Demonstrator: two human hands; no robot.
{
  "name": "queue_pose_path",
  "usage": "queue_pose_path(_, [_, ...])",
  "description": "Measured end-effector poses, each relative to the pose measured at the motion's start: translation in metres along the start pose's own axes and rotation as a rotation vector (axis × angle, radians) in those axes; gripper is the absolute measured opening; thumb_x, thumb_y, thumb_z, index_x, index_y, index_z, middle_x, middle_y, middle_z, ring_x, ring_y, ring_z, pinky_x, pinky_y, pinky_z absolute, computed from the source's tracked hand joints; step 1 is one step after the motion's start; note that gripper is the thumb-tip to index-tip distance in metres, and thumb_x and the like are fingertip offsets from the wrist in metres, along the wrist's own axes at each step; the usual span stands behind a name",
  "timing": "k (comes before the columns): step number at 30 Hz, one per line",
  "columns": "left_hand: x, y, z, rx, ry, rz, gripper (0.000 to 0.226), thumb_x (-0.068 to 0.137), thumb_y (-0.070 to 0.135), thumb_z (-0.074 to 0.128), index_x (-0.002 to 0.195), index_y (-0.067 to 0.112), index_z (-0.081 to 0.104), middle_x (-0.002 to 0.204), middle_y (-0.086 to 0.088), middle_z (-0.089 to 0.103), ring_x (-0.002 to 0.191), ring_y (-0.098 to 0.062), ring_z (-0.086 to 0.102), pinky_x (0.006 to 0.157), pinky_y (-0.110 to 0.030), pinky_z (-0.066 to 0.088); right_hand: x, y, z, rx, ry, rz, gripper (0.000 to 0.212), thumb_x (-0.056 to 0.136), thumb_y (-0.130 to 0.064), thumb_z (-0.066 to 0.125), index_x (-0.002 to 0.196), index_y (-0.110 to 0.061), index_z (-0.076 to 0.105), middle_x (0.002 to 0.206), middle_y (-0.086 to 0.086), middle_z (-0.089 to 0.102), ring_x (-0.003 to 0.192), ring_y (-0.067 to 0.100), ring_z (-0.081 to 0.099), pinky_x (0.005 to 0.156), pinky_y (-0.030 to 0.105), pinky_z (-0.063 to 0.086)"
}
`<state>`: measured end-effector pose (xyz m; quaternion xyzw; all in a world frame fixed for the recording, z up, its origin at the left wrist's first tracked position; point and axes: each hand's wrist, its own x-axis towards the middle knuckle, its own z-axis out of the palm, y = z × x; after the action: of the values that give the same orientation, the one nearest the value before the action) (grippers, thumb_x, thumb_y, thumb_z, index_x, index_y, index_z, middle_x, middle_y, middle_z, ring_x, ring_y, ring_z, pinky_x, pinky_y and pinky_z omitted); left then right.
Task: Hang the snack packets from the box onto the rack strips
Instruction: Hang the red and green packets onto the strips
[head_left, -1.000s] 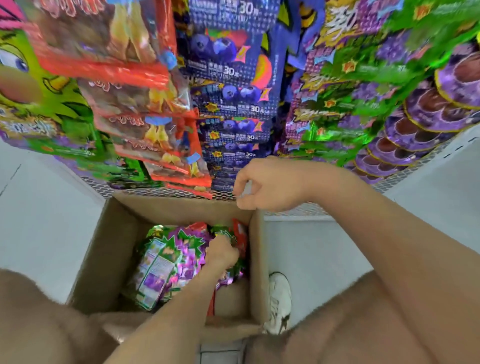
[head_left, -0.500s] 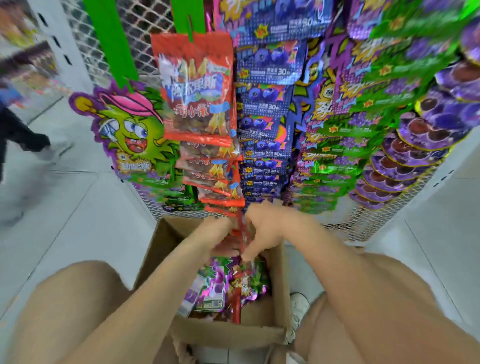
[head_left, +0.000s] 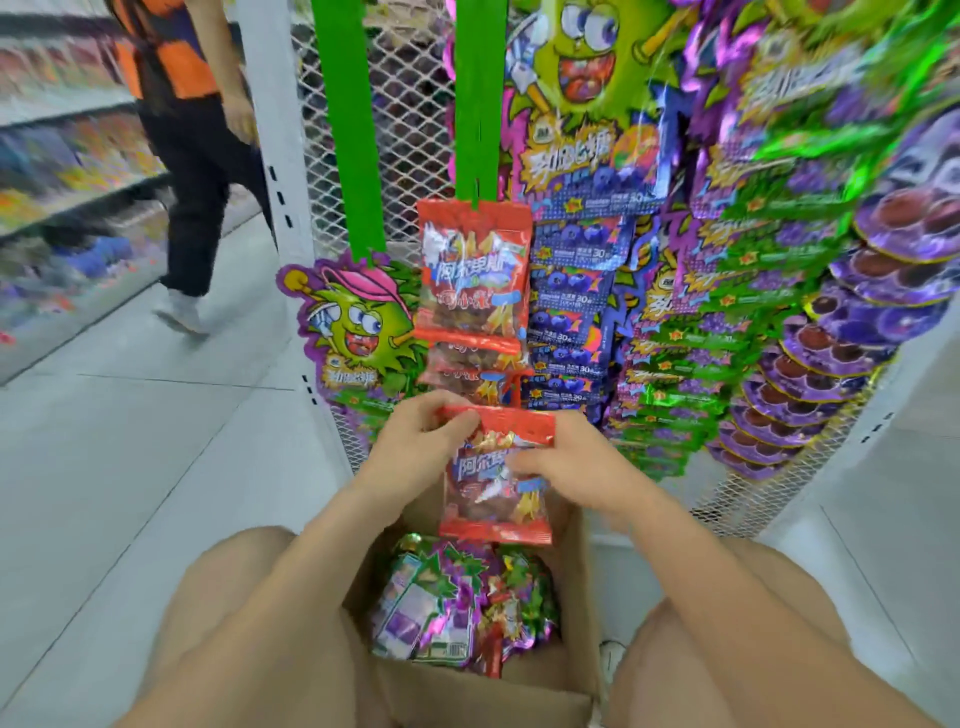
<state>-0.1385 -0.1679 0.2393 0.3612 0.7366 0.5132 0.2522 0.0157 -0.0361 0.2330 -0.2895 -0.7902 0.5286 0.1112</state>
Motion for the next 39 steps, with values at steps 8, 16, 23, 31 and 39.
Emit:
queue_pose_path(8, [0.015,0.084,-0.023,-0.066,0.195,0.304,0.022,0.102,0.043,0.067,0.095,0.024,0.076,0.09,-0.012,0.073,0.08,-0.02,0.069,0.075,-0.043,0.055,-0.004,-0.077,-0.012,0.263,0.501,-0.301,0.014,0.099,-0.032,0.07,0.096,-0.02,0.077,0.086,0.008,0.077,0.072,0.015,0.064,0.067,0.046,0.057])
queue_pose_path(16, [0.074,0.164,-0.041,-0.1,0.34,0.415,0.05,0.086,0.028,0.053,0.136,0.018,0.06,0.125,0.008,0.066,0.11,0.0,0.062,0.096,-0.024,0.05,0.04,-0.148,-0.035,0.11,0.836,-0.473,0.038,0.096,-0.043,0.068,0.083,-0.007,0.066,0.063,0.011,0.06,0.053,0.018,0.044,0.055,0.047,0.044])
queue_pose_path(23, [0.096,0.194,-0.054,-0.234,0.279,0.286,0.017,0.091,0.034,0.065,0.099,0.021,0.072,0.098,0.005,0.075,0.089,-0.009,0.067,0.086,-0.033,0.053,0.063,-0.193,-0.042,0.113,1.007,-0.542,0.036,0.089,-0.029,0.081,0.111,-0.018,0.054,0.081,-0.02,0.065,0.078,-0.019,0.057,0.079,0.028,0.041])
queue_pose_path(31, [0.103,0.194,-0.066,-0.252,0.183,0.289,0.028,0.094,0.043,0.068,0.097,0.019,0.082,0.096,0.004,0.082,0.1,-0.014,0.077,0.1,-0.036,0.057,0.073,-0.199,-0.039,0.095,1.081,-0.545,0.039,0.087,-0.029,0.08,0.108,-0.026,0.047,0.086,-0.017,0.065,0.078,0.023,0.069,0.073,0.04,0.045])
queue_pose_path(39, [0.093,0.195,-0.065,-0.217,0.135,0.27,0.029,0.106,0.039,0.058,0.094,0.022,0.077,0.101,0.005,0.082,0.105,-0.013,0.076,0.108,-0.038,0.052,0.062,-0.186,-0.033,0.011,1.122,-0.559,0.029,0.089,-0.025,0.077,0.104,-0.021,0.053,0.088,-0.022,0.055,0.077,0.022,0.057,0.071,0.003,0.029])
